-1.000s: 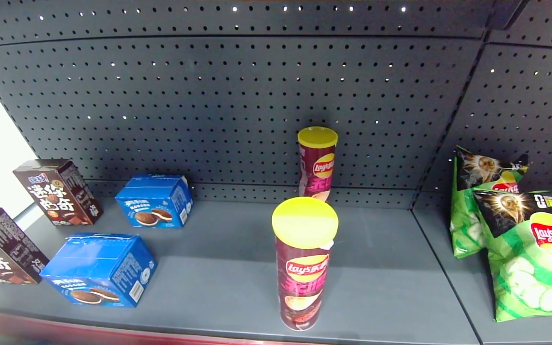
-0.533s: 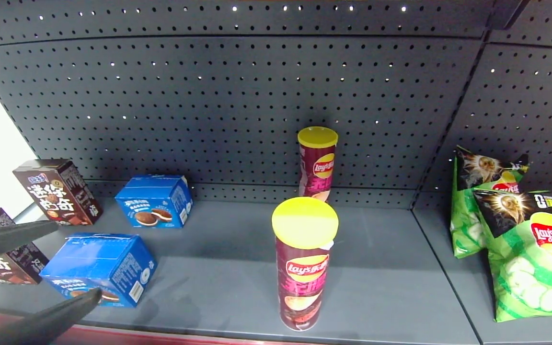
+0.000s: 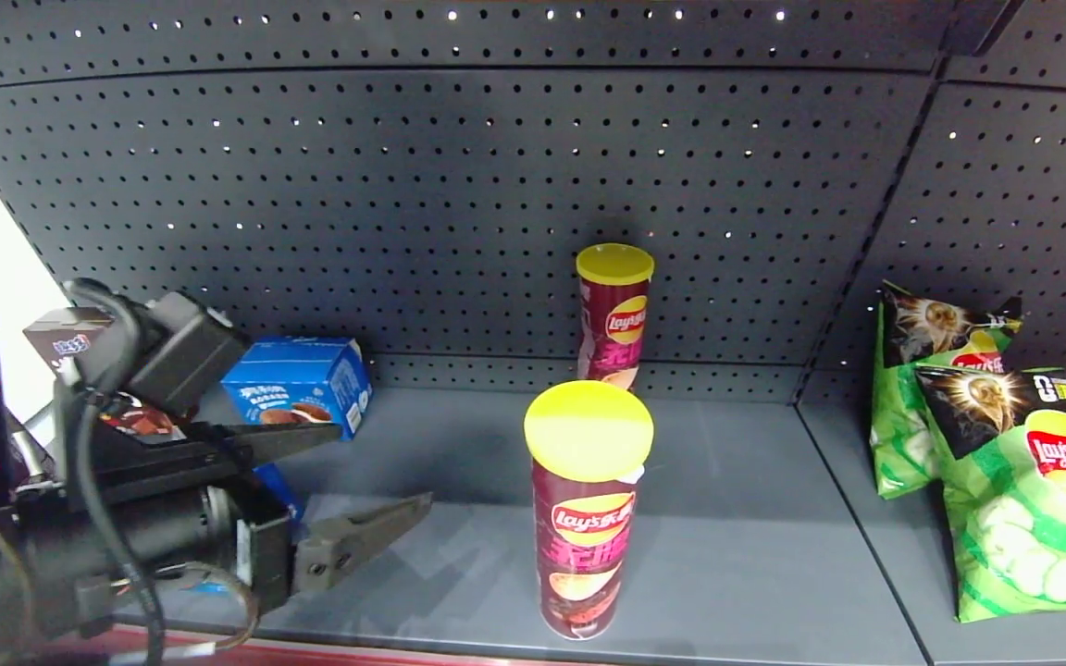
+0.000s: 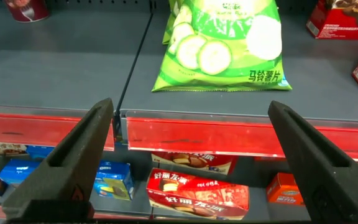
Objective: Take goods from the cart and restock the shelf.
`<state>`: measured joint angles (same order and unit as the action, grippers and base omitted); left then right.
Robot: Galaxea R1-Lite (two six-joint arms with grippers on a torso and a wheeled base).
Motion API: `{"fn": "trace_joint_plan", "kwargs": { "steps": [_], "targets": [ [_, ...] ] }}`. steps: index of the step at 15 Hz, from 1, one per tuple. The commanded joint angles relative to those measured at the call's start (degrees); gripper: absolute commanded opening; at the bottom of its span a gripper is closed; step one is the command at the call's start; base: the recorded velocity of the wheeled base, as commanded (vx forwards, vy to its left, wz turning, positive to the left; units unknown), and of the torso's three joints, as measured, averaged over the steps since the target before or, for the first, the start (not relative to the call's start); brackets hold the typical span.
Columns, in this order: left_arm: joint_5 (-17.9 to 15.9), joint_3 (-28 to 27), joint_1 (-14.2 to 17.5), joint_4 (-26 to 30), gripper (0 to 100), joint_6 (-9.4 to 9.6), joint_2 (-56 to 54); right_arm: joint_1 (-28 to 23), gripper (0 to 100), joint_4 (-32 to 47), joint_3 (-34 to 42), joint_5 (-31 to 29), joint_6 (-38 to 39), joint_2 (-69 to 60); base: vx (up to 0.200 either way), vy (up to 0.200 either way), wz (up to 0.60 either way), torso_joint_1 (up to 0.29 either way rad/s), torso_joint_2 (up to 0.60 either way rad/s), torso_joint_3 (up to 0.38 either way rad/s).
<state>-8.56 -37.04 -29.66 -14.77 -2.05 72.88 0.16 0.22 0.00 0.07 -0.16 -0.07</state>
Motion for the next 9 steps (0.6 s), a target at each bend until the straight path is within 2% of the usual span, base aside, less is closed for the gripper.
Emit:
{"fn": "trace_joint_plan", "kwargs": {
  "steps": [1,3,4,5,9],
  "targets": [
    [3.55,2.85,0.04,-5.18,100,-0.33,9.48,0.02,100,-0.04,0.00,-0.07,-0.02,0.07,0.000,0.000,0.00,0.000,0.00,0.000],
    [6.18,3.64,-0.31,-7.02,100,-0.94,11.85,0.02,100,-0.04,0.00,0.01,-0.02,0.07,0.000,0.000,0.00,0.000,0.00,0.000],
    [6.18,3.64,-0.31,-7.02,100,-0.94,11.85,0.02,100,-0.04,0.00,0.01,-0.02,0.07,0.000,0.000,0.00,0.000,0.00,0.000],
    [8.73,4.43,-0.49,-9.66,100,-1.73,13.78,0.02,100,-0.04,0.00,-0.07,-0.02,0.07,0.000,0.000,0.00,0.000,0.00,0.000],
    [12.86,7.33,-4.88,-12.56,100,-1.99,15.19,0.02,100,-0.04,0.00,-0.07,-0.02,0.07,0.000,0.000,0.00,0.000,0.00,0.000]
  ]
}}
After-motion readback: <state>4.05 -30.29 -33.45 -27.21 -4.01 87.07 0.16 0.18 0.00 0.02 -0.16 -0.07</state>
